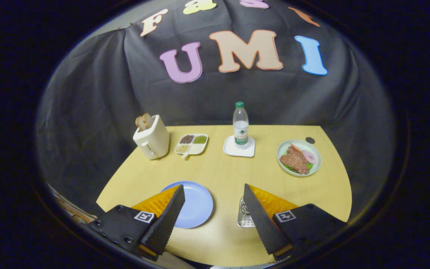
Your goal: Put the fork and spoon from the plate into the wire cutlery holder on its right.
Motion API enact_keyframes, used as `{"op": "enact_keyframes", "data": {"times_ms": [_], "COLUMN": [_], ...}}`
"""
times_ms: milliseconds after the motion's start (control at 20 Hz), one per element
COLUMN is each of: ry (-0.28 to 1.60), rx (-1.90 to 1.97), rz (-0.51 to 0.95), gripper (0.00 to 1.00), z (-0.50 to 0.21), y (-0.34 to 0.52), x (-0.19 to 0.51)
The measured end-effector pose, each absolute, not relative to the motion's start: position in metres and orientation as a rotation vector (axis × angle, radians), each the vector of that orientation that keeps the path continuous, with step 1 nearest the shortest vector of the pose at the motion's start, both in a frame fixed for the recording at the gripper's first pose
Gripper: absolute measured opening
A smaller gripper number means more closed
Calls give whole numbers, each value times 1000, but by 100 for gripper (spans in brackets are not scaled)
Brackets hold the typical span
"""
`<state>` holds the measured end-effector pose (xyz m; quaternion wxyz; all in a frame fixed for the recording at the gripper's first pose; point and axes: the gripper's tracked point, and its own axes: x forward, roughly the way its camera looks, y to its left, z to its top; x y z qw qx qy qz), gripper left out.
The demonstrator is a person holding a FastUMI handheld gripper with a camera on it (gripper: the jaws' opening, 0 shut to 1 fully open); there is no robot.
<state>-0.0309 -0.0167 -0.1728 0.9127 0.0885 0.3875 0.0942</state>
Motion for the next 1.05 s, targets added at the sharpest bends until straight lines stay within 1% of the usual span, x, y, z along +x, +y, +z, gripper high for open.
{"op": "enact_keyframes", "data": {"times_ms": [200,400,600,750,1050], "ry": [573,420,326,245,215], "rx": [168,162,154,156,133], "rz": [72,37,15,-42,-12], "gripper": [100,100,100,100,100], "z": [-139,-117,-97,-83,-65], "y": [-27,-16,-7,-10,-4], "x": [-34,-37,-34,-27,-22]}}
